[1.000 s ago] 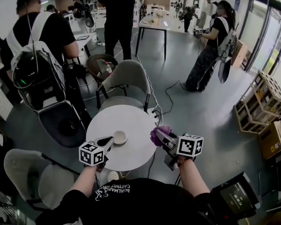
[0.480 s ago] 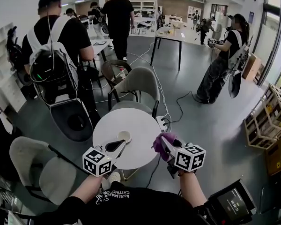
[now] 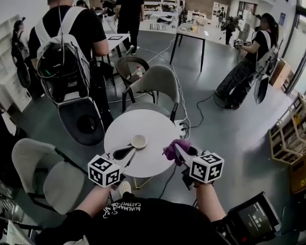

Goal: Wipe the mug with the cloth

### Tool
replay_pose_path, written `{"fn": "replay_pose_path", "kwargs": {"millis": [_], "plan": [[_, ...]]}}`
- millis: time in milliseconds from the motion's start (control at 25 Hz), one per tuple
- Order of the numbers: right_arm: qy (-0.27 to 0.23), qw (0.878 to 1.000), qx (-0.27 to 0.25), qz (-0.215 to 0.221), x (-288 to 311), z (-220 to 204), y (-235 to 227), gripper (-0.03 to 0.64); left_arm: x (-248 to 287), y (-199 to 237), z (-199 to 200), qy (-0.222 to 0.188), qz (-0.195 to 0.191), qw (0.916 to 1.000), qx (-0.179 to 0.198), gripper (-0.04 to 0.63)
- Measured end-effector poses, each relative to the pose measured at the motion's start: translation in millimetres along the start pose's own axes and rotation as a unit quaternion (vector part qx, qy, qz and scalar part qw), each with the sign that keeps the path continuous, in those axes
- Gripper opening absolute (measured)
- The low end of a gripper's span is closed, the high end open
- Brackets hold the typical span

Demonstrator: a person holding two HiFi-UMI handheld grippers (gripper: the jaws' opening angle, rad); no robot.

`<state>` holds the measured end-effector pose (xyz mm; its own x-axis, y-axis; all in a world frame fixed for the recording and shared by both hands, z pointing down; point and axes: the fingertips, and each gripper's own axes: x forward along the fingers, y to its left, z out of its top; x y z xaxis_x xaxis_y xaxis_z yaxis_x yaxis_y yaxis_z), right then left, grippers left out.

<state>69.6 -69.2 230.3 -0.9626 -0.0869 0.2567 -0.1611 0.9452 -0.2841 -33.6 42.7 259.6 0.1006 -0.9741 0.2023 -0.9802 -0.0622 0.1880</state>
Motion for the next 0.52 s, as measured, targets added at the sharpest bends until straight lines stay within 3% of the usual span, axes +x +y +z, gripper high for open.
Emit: {"fn": "replay_pose_path", "kwargs": {"millis": [520], "plan": [[0.009,1.000,-0.017,0.002,8.7,1.0,10.5,0.029,-10.9,5.7,7.8,-0.004,0.006,1.0000,0.003,0.000]]}}
